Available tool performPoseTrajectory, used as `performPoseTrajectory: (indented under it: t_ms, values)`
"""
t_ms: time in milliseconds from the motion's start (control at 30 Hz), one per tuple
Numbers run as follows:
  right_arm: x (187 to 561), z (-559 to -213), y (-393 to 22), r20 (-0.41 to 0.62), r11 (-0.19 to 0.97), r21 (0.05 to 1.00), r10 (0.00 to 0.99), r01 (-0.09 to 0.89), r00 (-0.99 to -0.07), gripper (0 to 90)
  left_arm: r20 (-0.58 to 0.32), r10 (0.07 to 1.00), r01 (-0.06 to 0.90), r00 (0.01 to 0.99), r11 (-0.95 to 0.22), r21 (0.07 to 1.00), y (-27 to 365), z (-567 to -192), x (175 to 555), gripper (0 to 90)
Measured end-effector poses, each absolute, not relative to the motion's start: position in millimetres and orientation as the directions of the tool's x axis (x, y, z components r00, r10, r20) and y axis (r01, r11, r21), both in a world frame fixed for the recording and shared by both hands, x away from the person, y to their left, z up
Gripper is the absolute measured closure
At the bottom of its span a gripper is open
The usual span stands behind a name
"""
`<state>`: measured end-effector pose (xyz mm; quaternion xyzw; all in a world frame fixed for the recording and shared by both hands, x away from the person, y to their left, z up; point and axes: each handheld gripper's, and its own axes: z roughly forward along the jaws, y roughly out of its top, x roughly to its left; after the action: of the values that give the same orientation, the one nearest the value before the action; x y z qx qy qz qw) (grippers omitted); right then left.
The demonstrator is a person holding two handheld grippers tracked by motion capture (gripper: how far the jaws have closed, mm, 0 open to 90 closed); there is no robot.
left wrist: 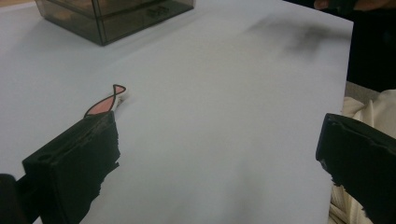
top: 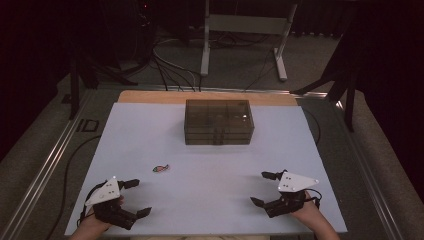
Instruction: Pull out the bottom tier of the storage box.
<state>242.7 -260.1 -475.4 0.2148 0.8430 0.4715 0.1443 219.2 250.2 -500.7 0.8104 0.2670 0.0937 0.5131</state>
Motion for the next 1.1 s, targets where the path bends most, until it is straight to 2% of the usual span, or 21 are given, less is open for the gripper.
performPoseTrajectory:
  t_ms: [267, 767, 1100]
  values:
    - [248.1, -463.1, -258.1, -0.053, 0.44, 0.875, 0.505, 0.204, -0.862, 11.6, -0.125, 0.526, 0.335, 0.841, -0.325, 0.885, 249.8, -500.3, 219.3, 0.0]
    - [263.5, -438.4, -244.1, -0.13, 0.471, 0.872, 0.486, 0.133, -0.864, 13.7, -0.122, 0.521, 0.324, 0.845, -0.316, 0.892, 249.7, -499.1, 219.3, 0.0]
    - [277.3, -431.1, -234.6, -0.156, 0.5, 0.859, 0.457, 0.108, -0.875, 11.0, -0.122, 0.523, 0.326, 0.843, -0.318, 0.89, 249.9, -499.4, 219.6, 0.0]
